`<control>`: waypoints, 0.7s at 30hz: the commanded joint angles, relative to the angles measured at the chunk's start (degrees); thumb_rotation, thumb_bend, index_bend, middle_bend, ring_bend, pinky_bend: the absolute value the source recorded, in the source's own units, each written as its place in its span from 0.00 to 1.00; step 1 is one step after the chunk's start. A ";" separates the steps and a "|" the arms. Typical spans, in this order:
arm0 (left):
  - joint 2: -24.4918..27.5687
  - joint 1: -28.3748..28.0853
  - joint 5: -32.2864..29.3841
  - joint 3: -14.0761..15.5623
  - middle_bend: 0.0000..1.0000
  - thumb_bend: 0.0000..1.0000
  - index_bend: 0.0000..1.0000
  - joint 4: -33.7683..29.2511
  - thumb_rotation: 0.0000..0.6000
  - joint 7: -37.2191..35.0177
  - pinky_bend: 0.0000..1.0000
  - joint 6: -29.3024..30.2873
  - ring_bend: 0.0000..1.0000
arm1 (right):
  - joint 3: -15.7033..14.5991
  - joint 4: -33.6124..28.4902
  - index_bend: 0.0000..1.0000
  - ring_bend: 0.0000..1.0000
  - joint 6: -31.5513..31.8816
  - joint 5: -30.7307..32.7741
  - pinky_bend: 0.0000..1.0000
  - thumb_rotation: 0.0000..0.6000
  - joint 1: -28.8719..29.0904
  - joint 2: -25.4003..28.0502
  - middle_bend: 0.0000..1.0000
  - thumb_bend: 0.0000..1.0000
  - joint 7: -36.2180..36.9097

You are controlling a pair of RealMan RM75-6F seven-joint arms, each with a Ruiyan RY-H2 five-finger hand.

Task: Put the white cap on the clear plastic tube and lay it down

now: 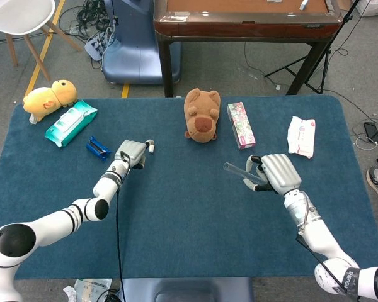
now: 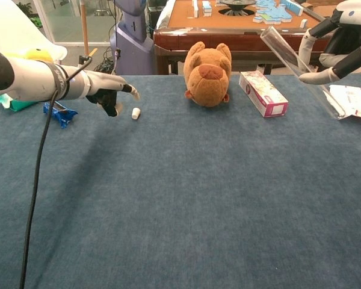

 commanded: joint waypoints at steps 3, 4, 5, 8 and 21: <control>-3.19 -2.39 -4.06 1.36 1.00 0.70 0.09 5.28 1.00 1.84 1.00 -2.29 1.00 | -0.04 0.33 0.68 1.00 -0.30 0.17 1.00 1.00 -0.06 0.05 0.94 0.52 0.26; -3.60 -2.65 -4.54 1.57 1.00 0.70 0.09 6.08 1.00 2.07 1.00 -2.66 1.00 | -0.06 0.40 0.68 1.00 -0.34 0.17 1.00 1.00 -0.09 0.05 0.94 0.52 0.34; -4.02 -2.87 -5.02 1.77 1.00 0.70 0.09 6.89 1.00 2.26 1.00 -2.97 1.00 | -0.07 0.46 0.68 1.00 -0.38 0.18 1.00 1.00 -0.13 0.04 0.94 0.52 0.46; -5.41 -3.61 -6.74 2.30 1.00 0.70 0.09 9.57 1.00 2.76 1.00 -4.20 1.00 | -0.13 0.71 0.68 1.00 -0.48 0.20 1.00 1.00 -0.24 0.00 0.94 0.52 0.71; -9.33 -5.50 -10.94 4.57 1.00 0.70 0.09 17.55 1.00 4.24 1.00 -8.75 1.00 | -0.19 1.23 0.68 1.00 -0.63 0.74 1.00 1.00 -0.47 -0.17 0.94 0.53 0.75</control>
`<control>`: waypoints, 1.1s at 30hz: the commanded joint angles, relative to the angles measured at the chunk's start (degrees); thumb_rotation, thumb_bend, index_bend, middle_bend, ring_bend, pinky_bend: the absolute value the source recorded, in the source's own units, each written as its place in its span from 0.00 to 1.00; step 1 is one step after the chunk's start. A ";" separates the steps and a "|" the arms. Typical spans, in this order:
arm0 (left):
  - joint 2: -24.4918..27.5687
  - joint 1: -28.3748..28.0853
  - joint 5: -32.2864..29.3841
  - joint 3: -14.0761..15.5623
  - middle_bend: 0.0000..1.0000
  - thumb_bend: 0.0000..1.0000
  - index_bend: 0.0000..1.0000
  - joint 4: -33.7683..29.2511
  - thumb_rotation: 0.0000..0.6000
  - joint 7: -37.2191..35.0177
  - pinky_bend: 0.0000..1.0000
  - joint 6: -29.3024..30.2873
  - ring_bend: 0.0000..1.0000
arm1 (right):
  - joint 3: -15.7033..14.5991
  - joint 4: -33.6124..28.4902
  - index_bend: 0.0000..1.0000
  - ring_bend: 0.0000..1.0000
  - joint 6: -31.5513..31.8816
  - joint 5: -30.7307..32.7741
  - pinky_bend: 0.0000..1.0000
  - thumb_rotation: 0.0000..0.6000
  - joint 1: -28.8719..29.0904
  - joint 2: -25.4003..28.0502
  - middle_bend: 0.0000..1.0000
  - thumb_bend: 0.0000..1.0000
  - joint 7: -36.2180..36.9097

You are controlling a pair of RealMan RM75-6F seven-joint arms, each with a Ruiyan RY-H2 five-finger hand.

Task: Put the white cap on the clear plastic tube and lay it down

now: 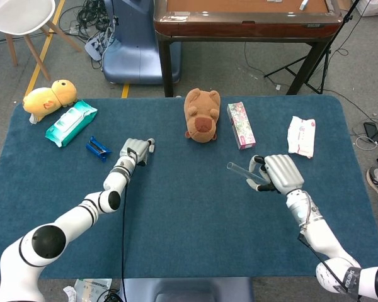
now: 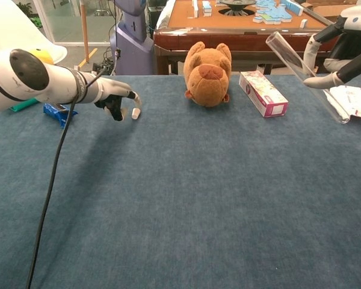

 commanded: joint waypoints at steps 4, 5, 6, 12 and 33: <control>-0.96 -0.62 -1.63 1.62 1.00 0.70 0.09 1.79 1.00 0.68 1.00 -1.44 1.00 | 0.04 0.24 0.68 1.00 0.03 0.20 1.00 1.00 -0.18 -0.07 0.94 0.53 0.28; -0.92 -0.65 -1.82 1.79 1.00 0.70 0.09 1.76 1.00 0.64 1.00 -1.46 1.00 | 0.06 0.30 0.68 1.00 0.03 0.19 1.00 1.00 -0.20 -0.12 0.94 0.53 0.37; -0.84 -0.66 -1.92 1.88 1.00 0.70 0.09 1.61 1.00 0.58 1.00 -1.41 1.00 | 0.06 0.35 0.68 1.00 0.00 0.17 1.00 1.00 -0.21 -0.15 0.94 0.53 0.45; 1.06 -0.51 -1.55 2.62 1.00 0.70 0.09 -2.17 1.00 0.19 1.00 -0.25 1.00 | 0.05 0.57 0.69 1.00 0.12 -0.15 1.00 1.00 -0.39 -0.36 0.94 0.53 0.79; 10.66 0.00 0.40 5.35 1.00 0.70 0.09 -21.76 1.00 1.77 1.00 9.94 1.00 | 0.07 -1.28 0.69 1.00 1.43 -1.07 1.00 1.00 -1.19 0.04 0.94 0.53 0.38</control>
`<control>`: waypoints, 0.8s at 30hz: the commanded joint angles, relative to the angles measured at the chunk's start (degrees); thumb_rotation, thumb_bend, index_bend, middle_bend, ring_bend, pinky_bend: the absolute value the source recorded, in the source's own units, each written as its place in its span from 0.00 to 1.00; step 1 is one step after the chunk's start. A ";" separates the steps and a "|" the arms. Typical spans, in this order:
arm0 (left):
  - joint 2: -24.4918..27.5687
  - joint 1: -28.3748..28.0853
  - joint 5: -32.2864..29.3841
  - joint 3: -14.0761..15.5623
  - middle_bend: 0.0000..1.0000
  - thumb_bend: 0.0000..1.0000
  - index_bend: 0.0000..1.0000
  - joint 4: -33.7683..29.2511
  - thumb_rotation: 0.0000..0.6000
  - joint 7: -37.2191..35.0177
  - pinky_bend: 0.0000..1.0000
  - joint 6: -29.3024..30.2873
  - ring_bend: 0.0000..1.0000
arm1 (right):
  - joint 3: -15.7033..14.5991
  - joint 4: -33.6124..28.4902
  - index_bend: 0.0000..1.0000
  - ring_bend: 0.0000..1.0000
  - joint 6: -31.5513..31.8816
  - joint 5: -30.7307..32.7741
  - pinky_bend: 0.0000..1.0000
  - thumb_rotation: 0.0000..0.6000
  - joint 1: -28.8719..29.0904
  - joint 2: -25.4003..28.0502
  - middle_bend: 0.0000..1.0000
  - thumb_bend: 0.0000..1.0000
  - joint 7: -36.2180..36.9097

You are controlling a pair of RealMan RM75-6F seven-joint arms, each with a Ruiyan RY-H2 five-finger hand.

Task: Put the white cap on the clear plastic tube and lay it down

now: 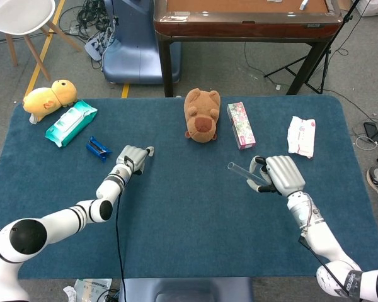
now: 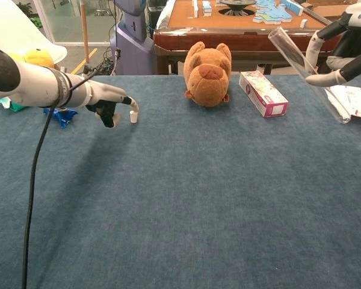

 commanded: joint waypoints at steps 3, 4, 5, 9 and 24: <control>1.58 0.04 0.32 0.11 1.00 0.70 0.09 -2.70 1.00 0.73 1.00 2.79 1.00 | -0.07 -0.16 0.69 1.00 0.04 -0.21 1.00 1.00 -0.10 -0.04 0.94 0.53 0.01; 1.65 0.15 0.65 -0.13 1.00 0.69 0.09 -2.90 1.00 0.62 1.00 3.35 1.00 | -0.08 -0.19 0.69 1.00 0.04 -0.27 1.00 1.00 -0.10 -0.05 0.94 0.53 -0.02; 1.65 0.32 1.18 -0.45 1.00 0.69 0.09 -3.01 1.00 0.40 1.00 3.96 1.00 | -0.09 -0.27 0.69 1.00 0.01 -0.29 1.00 1.00 -0.12 -0.02 0.94 0.53 0.01; 0.29 1.67 4.83 -2.02 1.00 0.53 0.16 -1.50 1.00 -0.90 1.00 6.99 1.00 | -0.07 -0.33 0.69 1.00 0.07 -0.30 1.00 1.00 -0.15 0.04 0.94 0.53 -0.16; -10.77 4.22 13.07 -8.11 1.00 0.25 0.35 16.17 1.00 -3.55 1.00 5.21 1.00 | -0.05 0.01 0.69 1.00 0.06 0.11 1.00 1.00 -0.48 0.31 0.94 0.53 -0.04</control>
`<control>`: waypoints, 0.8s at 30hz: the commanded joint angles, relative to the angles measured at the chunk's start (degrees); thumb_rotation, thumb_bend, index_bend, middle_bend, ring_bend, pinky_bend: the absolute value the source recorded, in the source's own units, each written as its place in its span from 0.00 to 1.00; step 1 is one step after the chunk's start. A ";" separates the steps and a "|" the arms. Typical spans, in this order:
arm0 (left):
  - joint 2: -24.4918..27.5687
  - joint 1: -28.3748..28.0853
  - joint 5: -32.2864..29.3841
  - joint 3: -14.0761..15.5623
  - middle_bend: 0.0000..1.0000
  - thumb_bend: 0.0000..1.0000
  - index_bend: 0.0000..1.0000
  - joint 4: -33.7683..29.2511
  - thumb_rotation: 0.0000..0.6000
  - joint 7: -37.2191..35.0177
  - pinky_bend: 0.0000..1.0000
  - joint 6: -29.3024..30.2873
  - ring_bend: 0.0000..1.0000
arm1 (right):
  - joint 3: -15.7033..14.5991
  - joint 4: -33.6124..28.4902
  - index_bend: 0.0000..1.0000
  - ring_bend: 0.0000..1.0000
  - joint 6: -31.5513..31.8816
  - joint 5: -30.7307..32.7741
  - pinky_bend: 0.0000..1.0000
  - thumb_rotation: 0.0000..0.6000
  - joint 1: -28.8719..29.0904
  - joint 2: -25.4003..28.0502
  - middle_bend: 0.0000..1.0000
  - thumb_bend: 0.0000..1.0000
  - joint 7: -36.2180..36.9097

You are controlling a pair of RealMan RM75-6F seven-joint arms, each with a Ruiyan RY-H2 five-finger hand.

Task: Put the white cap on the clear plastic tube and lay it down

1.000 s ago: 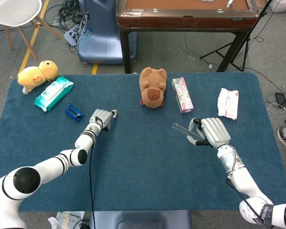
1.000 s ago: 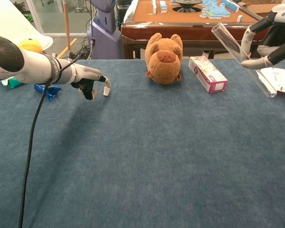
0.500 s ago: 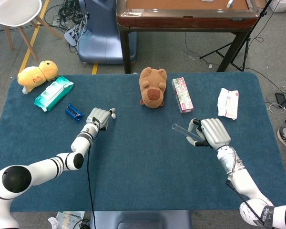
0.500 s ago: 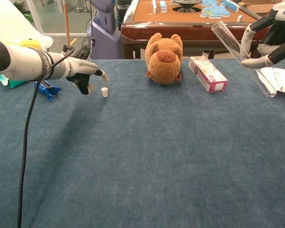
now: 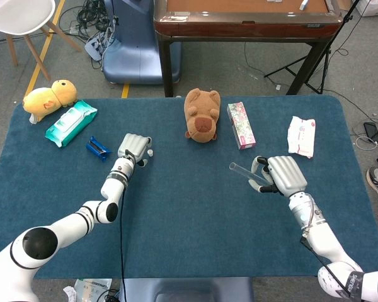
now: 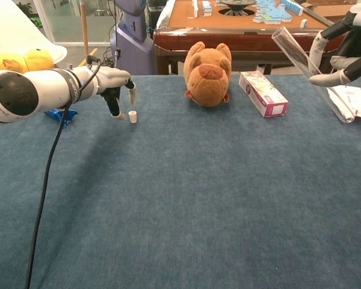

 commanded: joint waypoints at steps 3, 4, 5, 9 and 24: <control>-2.75 0.06 0.06 -2.41 1.00 0.25 0.35 4.53 1.00 1.38 1.00 -2.91 1.00 | -0.01 0.18 0.69 1.00 -0.06 0.00 1.00 1.00 -0.06 -0.04 0.94 0.53 0.09; -3.02 0.02 0.07 -2.64 1.00 0.25 0.35 5.13 1.00 1.71 1.00 -3.15 1.00 | 0.00 0.21 0.69 1.00 -0.08 0.01 1.00 1.00 -0.06 -0.04 0.94 0.53 0.10; -3.35 -0.03 0.07 -3.02 1.00 0.25 0.35 5.85 1.00 2.03 1.00 -3.50 1.00 | 0.01 0.22 0.69 1.00 -0.11 0.03 1.00 1.00 -0.07 -0.03 0.94 0.53 0.15; -4.29 -0.18 0.25 -4.26 1.00 0.25 0.37 7.82 1.00 2.55 1.00 -4.47 1.00 | 0.08 0.31 0.69 1.00 -0.14 0.08 1.00 1.00 -0.10 0.02 0.94 0.53 0.25; -8.55 -0.50 1.29 -8.36 1.00 0.25 0.42 15.13 1.00 3.70 1.00 -8.34 1.00 | 0.19 0.50 0.69 1.00 -0.12 0.50 1.00 1.00 -0.38 0.25 0.94 0.53 0.44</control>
